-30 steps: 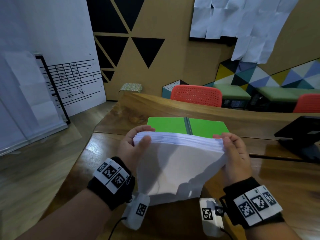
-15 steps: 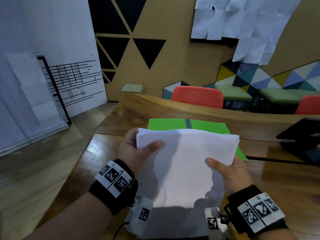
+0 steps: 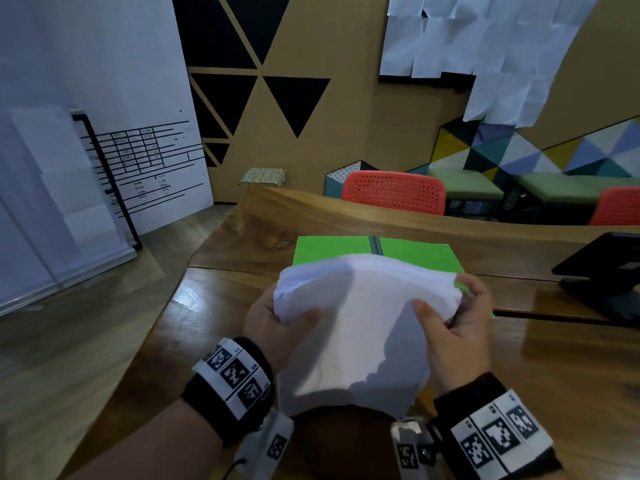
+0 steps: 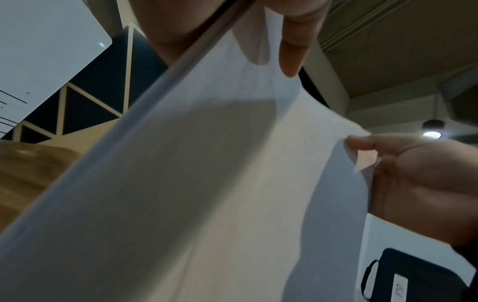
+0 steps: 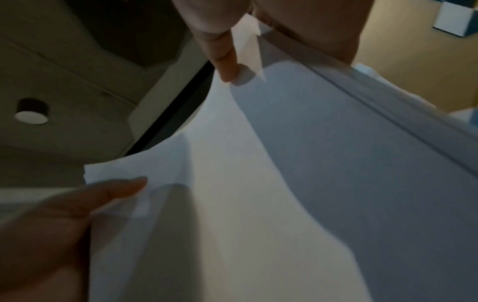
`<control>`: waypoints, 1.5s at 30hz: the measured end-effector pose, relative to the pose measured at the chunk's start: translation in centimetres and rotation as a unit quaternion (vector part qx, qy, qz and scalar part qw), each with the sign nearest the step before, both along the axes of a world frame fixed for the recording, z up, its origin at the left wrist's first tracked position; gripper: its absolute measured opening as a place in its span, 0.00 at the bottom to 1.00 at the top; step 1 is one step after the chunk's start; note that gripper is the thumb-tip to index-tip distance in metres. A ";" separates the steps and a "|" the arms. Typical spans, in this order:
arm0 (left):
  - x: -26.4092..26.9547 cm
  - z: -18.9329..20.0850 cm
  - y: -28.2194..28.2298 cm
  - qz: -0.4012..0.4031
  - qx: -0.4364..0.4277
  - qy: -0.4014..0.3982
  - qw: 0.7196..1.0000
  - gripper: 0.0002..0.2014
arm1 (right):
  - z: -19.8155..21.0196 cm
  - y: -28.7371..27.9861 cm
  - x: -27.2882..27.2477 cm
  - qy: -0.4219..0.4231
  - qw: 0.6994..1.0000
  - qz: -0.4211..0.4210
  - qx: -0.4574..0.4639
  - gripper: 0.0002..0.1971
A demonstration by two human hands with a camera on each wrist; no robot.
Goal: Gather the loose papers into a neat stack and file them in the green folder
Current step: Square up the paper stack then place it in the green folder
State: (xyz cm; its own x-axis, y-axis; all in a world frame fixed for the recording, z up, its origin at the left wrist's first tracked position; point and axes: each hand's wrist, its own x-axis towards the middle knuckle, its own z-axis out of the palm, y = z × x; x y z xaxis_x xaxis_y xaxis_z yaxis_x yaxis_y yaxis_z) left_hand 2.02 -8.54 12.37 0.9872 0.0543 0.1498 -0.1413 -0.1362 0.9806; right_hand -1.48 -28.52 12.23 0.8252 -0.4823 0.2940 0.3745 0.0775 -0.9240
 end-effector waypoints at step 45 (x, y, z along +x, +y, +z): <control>1.1 3.8 -0.5 -0.013 -0.221 0.034 0.975 0.07 | 1.5 -2.0 1.8 0.043 0.991 -0.052 -0.117 0.14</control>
